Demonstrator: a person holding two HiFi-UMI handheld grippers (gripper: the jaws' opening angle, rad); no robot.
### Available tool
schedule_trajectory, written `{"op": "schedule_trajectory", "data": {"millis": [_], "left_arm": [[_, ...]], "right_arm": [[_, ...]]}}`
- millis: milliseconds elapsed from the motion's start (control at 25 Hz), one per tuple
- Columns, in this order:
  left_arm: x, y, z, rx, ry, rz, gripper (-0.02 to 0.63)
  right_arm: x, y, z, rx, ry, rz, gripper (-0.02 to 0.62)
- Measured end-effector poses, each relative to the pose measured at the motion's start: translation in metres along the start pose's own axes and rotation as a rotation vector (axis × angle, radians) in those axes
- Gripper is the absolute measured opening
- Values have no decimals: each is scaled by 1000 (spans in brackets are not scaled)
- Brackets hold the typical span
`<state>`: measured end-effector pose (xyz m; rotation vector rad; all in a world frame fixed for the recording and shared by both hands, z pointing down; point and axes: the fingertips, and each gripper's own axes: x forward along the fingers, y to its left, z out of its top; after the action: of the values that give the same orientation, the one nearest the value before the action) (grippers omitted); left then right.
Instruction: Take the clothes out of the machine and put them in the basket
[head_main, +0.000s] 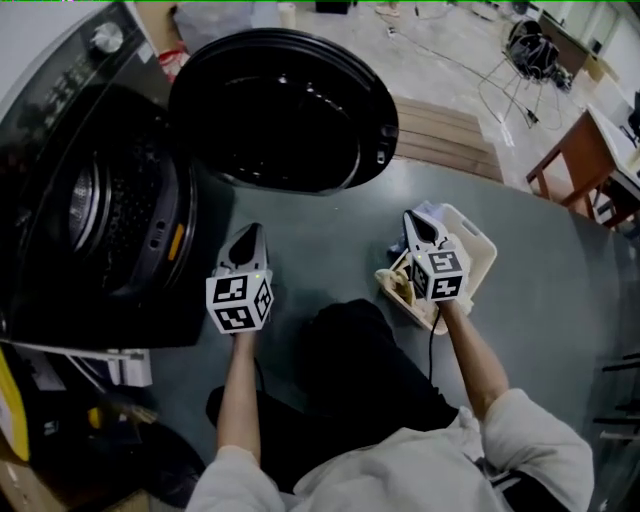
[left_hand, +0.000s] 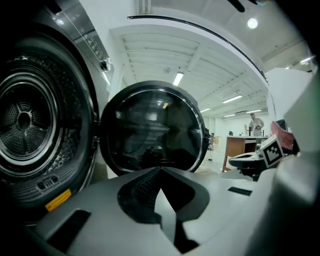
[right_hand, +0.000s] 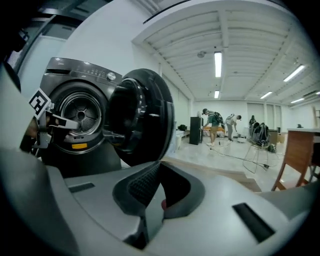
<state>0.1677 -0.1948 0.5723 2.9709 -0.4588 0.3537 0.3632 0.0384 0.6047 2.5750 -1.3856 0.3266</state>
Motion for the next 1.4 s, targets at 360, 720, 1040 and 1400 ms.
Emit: {"op": "schedule_trajectory", "data": {"millis": [360,720,1040,1400], "left_arm": [[-89,98,-3,-40,-17,253,18],[-172,167,-17,-80,-67,493,18],[-217,202,-2,-121,-83,647,18],[-253,172,67,-187,-52,706,18]], "right_arm": [[47,150,60,-77,-96,337,23],[70,270,113,-100,-235,614,23],[96,334,163,-119,-272,760,23],[81,334,249,-133,-187,785,23]]}}
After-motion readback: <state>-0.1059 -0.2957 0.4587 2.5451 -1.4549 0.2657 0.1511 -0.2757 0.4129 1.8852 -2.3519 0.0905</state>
